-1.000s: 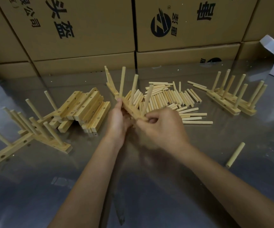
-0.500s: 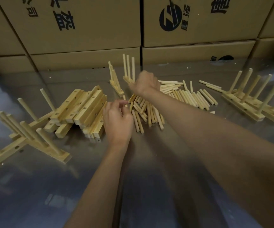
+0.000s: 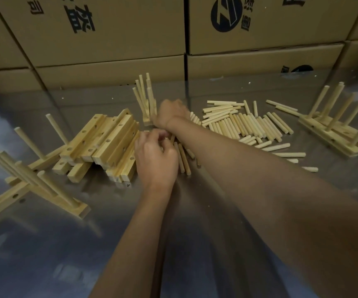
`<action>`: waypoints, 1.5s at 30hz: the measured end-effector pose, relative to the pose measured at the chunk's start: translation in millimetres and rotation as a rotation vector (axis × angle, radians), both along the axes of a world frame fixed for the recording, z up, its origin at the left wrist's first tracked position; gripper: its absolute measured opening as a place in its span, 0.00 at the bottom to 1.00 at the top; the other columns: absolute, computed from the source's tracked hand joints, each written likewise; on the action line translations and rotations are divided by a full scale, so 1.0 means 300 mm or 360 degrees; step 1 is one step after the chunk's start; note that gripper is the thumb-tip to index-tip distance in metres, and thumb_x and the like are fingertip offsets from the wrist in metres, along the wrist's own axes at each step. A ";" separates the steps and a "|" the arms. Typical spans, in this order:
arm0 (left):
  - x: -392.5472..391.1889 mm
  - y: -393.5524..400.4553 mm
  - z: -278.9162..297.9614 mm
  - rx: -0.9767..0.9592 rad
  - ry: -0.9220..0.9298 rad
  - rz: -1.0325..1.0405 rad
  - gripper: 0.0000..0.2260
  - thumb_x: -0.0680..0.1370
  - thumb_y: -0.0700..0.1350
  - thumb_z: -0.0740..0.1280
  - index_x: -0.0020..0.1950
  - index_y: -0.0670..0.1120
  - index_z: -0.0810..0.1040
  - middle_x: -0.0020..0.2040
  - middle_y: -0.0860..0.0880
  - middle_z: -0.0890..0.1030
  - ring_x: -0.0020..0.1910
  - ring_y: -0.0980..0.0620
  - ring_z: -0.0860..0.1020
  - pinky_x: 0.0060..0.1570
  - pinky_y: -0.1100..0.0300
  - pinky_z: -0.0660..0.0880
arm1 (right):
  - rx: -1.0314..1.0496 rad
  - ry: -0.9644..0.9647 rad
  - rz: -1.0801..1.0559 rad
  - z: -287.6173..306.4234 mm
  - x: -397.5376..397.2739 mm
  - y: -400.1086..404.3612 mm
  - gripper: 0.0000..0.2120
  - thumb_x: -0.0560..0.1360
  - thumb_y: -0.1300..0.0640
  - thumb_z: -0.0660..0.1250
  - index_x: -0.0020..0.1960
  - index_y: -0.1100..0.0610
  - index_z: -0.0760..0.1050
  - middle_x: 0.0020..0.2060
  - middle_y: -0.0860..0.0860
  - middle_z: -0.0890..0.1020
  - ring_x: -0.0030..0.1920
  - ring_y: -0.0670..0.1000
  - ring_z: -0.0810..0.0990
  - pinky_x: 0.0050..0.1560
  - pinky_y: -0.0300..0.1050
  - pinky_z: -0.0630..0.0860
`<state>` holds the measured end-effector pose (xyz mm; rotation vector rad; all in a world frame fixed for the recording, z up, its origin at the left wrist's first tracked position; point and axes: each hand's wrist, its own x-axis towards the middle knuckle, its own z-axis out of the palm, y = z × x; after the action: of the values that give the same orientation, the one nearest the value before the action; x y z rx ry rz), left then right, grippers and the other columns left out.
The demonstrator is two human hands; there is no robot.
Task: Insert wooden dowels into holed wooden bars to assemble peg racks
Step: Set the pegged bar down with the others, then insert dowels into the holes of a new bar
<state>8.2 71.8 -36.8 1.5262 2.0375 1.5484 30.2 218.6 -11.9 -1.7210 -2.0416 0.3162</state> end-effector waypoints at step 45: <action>-0.059 -0.074 0.093 0.0836 -0.0659 0.0262 0.11 0.77 0.33 0.53 0.51 0.44 0.71 0.38 0.51 0.73 0.39 0.54 0.74 0.45 0.71 0.68 | 0.0305 -0.0184 0.1103 -0.010 0.113 -0.418 0.23 0.72 0.52 0.71 0.65 0.52 0.72 0.60 0.50 0.76 0.59 0.54 0.73 0.54 0.50 0.68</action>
<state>-9.4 49.6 -8.7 1.0451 1.6317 2.3672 64.2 93.2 -15.0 -0.8932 -2.6065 0.2211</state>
